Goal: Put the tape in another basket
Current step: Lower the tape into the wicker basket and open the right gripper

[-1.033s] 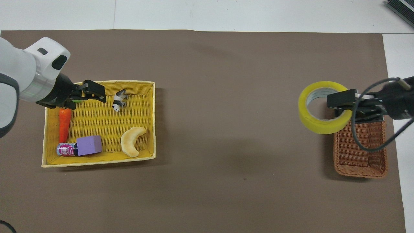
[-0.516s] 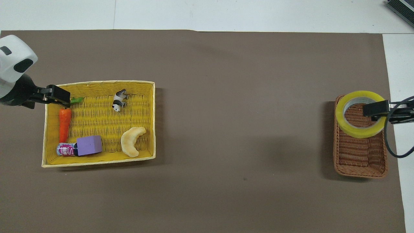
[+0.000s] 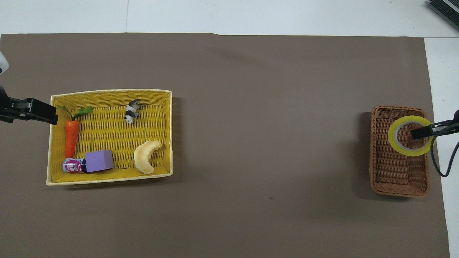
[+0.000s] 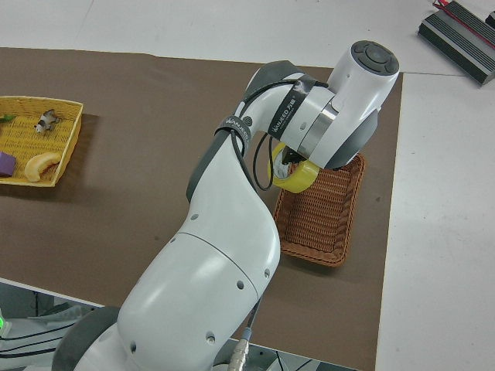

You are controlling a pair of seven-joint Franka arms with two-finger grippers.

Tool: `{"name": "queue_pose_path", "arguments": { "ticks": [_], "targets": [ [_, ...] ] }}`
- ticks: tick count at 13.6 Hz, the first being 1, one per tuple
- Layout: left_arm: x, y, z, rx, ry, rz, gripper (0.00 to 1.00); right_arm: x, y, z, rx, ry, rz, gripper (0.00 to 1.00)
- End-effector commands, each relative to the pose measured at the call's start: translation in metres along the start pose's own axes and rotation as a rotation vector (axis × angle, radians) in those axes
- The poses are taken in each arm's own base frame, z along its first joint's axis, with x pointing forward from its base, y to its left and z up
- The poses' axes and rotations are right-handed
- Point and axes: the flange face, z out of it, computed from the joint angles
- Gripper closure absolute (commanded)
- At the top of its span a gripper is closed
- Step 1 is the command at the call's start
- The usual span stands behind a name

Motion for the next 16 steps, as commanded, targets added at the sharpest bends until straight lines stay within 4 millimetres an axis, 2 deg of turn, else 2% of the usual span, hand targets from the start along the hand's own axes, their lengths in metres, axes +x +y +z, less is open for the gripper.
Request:
{"name": "queue_pose_path", "arguments": {
  "ticks": [1, 4, 7, 8, 10, 14, 15, 16],
  "targets": [
    [-0.007, -0.005, 0.001, 0.014, -0.014, 0.009, 0.0, -0.011, 0.022, 0.018, -0.016, 0.005, -0.05, 1.0],
    [-0.009, -0.004, 0.003, 0.014, -0.027, 0.009, 0.0, -0.011, 0.013, 0.032, 0.001, -0.007, 0.007, 1.0],
    [-0.006, -0.019, -0.003, -0.049, 0.013, -0.03, 0.0, -0.015, 0.025, 0.057, 0.039, -0.038, 0.037, 1.0],
    [-0.008, -0.027, -0.006, -0.054, 0.021, -0.037, 0.0, -0.015, 0.024, 0.058, 0.039, -0.04, 0.039, 1.0],
    [-0.013, -0.021, -0.014, -0.043, 0.033, -0.022, 0.0, -0.015, 0.026, 0.063, 0.045, -0.049, 0.039, 1.0],
    [-0.017, -0.022, -0.018, -0.043, 0.037, -0.031, 0.0, -0.015, 0.029, 0.067, 0.04, -0.042, 0.021, 1.0],
    [-0.017, -0.022, -0.018, -0.041, 0.037, -0.03, 0.0, -0.015, 0.031, 0.069, 0.035, -0.035, -0.001, 1.0],
    [-0.017, -0.022, -0.018, -0.043, 0.037, -0.03, 0.0, -0.019, 0.041, 0.079, 0.044, -0.046, -0.002, 1.0]
  ]
}}
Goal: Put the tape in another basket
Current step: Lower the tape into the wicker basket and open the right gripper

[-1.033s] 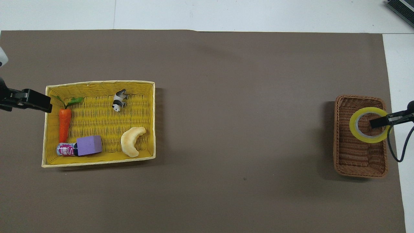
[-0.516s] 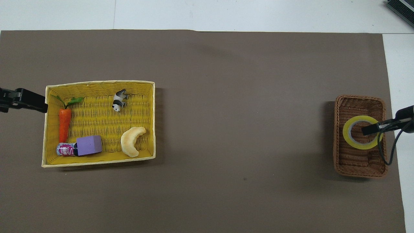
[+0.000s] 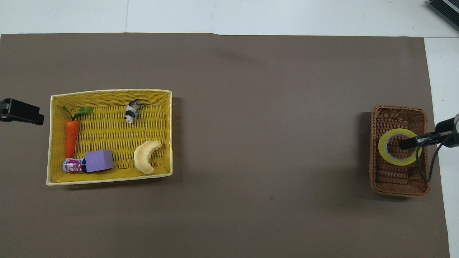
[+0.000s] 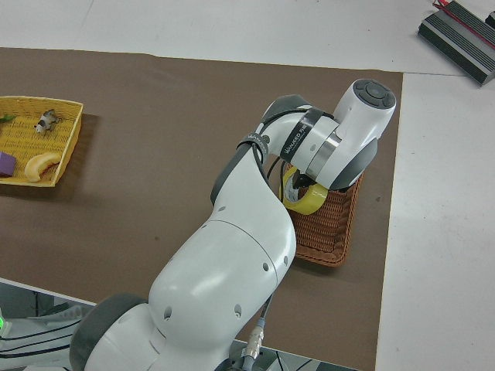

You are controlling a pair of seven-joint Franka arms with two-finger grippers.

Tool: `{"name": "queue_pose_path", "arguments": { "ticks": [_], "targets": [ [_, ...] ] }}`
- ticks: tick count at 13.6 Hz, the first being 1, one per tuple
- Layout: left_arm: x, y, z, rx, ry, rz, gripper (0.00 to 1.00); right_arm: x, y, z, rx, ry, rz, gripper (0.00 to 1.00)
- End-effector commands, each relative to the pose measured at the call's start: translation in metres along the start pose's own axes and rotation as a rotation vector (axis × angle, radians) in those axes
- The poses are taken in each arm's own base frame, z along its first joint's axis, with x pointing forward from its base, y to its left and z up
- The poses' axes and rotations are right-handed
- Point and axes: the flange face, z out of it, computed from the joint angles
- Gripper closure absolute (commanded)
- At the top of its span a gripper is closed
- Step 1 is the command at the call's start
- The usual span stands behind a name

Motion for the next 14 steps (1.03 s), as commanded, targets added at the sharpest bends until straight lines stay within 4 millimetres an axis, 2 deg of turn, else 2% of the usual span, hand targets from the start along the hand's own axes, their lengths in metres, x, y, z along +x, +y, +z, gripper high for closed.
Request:
{"name": "queue_pose_path", "arguments": {
  "ticks": [1, 2, 3, 4, 7, 11, 14],
  "targets": [
    [-0.005, -0.001, -0.001, -0.009, 0.005, 0.003, 0.0, -0.006, 0.021, 0.014, 0.013, 0.013, -0.018, 1.0],
    [-0.005, -0.002, -0.001, -0.009, 0.006, 0.002, 0.0, -0.006, 0.022, 0.015, 0.013, 0.013, -0.022, 0.79],
    [-0.005, -0.002, -0.002, -0.009, 0.008, 0.002, 0.0, -0.005, 0.02, 0.014, 0.018, 0.011, -0.021, 0.32],
    [-0.005, -0.001, -0.002, -0.009, 0.008, 0.003, 0.0, -0.003, 0.02, 0.01, 0.041, 0.029, -0.011, 0.0],
    [-0.005, -0.002, -0.002, -0.009, 0.008, 0.002, 0.0, 0.013, -0.003, -0.029, 0.023, 0.055, -0.033, 0.0],
    [-0.005, -0.001, -0.002, -0.009, 0.008, 0.003, 0.0, 0.04, -0.075, -0.09, -0.119, 0.093, -0.086, 0.0],
    [-0.005, -0.002, -0.002, -0.009, 0.008, 0.002, 0.0, 0.043, -0.149, -0.136, -0.244, 0.126, -0.101, 0.0]
  ]
}}
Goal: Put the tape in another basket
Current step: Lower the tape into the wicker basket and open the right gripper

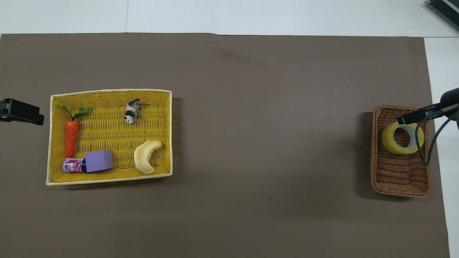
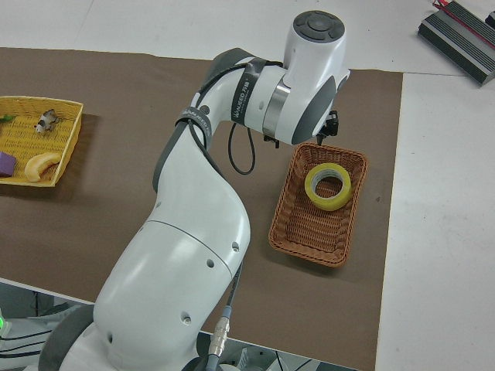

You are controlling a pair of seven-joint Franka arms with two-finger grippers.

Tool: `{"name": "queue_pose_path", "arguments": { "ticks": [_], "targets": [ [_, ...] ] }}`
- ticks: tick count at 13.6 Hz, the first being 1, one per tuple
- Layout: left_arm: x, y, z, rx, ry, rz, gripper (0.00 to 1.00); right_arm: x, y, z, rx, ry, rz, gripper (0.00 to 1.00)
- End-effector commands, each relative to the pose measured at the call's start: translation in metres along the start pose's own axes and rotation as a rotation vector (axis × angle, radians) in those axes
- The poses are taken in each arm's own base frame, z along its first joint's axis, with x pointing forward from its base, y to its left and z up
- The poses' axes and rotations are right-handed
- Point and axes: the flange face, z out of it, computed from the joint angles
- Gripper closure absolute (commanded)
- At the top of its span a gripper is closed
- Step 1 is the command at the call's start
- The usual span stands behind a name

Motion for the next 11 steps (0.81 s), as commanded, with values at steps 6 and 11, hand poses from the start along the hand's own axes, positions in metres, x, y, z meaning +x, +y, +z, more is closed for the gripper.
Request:
{"name": "queue_pose_path", "arguments": {
  "ticks": [6, 11],
  "targets": [
    [-0.005, -0.002, -0.002, -0.009, 0.007, 0.002, 0.0, -0.014, -0.098, -0.124, -0.081, 0.047, 0.242, 0.0],
    [-0.005, -0.002, -0.002, -0.009, 0.009, 0.002, 0.0, -0.054, -0.124, -0.162, -0.055, 0.044, 0.407, 0.0]
  ]
}}
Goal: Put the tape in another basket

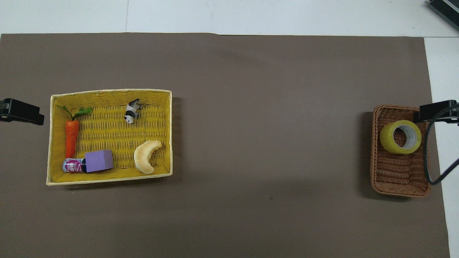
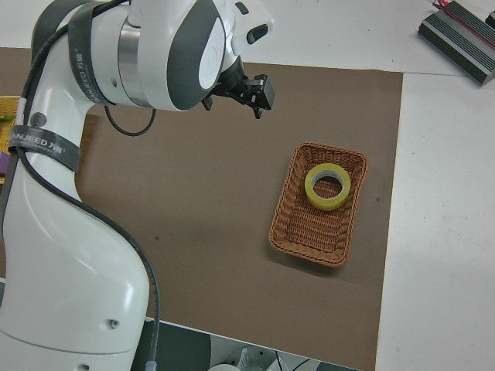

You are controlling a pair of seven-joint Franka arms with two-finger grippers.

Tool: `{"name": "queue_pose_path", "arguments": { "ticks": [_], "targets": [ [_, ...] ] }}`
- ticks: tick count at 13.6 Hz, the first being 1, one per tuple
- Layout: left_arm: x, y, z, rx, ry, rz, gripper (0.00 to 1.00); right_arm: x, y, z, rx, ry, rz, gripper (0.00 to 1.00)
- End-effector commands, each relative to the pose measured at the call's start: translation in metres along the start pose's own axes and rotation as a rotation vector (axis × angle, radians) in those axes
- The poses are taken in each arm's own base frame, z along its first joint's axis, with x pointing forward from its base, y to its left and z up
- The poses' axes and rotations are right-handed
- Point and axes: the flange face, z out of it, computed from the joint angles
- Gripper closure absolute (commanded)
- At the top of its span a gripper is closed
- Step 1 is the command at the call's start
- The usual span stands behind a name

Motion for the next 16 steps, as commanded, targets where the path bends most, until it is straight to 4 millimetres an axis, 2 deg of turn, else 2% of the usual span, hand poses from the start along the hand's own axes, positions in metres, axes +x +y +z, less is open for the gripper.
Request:
{"name": "queue_pose_path", "arguments": {
  "ticks": [1, 6, 9, 11, 13, 16],
  "targets": [
    [-0.005, -0.002, -0.002, -0.009, 0.007, 0.002, 0.0, -0.025, -0.002, 0.008, -0.004, -0.029, 0.059, 0.0],
    [-0.005, -0.002, -0.002, -0.009, 0.008, 0.002, 0.0, -0.044, -0.045, 0.011, -0.01, -0.053, 0.096, 0.0],
    [-0.005, -0.001, -0.002, -0.009, 0.007, 0.003, 0.0, -0.056, -0.083, 0.008, -0.022, -0.05, 0.132, 0.0],
    [-0.005, -0.002, -0.002, -0.009, 0.007, 0.002, 0.0, -0.064, -0.102, 0.009, -0.004, -0.058, 0.138, 0.0],
    [-0.005, -0.002, -0.002, -0.009, 0.007, 0.002, 0.0, -0.065, -0.105, 0.007, 0.017, -0.057, 0.126, 0.0],
    [-0.005, -0.001, -0.002, -0.009, 0.007, 0.003, 0.0, -0.041, -0.088, 0.002, 0.011, -0.028, 0.021, 0.0]
  ]
}}
